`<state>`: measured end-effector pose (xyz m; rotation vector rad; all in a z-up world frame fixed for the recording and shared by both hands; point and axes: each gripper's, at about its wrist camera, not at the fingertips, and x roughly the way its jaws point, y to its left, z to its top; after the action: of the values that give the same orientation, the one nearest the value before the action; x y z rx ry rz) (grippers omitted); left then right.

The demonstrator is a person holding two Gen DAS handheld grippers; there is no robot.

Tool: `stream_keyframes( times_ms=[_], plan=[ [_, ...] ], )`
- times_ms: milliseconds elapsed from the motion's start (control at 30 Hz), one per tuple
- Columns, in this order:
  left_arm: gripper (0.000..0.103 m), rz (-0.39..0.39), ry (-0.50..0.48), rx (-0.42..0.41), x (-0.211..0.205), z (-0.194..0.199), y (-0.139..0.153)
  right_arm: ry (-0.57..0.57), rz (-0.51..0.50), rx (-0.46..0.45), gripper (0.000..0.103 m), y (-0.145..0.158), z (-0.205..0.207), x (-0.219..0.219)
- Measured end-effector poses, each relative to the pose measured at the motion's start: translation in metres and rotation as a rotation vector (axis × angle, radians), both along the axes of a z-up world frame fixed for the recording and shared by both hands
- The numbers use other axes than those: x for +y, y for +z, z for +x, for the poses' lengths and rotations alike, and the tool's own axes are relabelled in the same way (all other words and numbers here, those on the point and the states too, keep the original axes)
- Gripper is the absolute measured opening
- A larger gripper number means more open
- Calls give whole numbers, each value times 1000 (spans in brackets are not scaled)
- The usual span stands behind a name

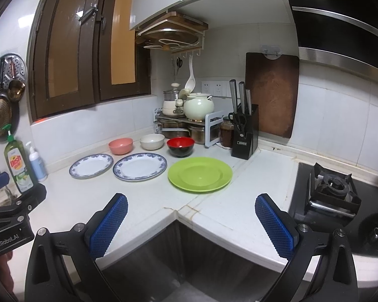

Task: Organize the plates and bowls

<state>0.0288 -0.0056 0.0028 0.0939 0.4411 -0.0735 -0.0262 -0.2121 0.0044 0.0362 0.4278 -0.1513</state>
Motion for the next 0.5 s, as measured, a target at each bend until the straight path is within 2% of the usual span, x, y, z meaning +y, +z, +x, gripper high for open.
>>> stream_keyframes(
  times_ms=[500],
  plan=[
    [103,5,-9,-4,-3,10,1,-6,3,7,102,-2,5,0]
  ],
)
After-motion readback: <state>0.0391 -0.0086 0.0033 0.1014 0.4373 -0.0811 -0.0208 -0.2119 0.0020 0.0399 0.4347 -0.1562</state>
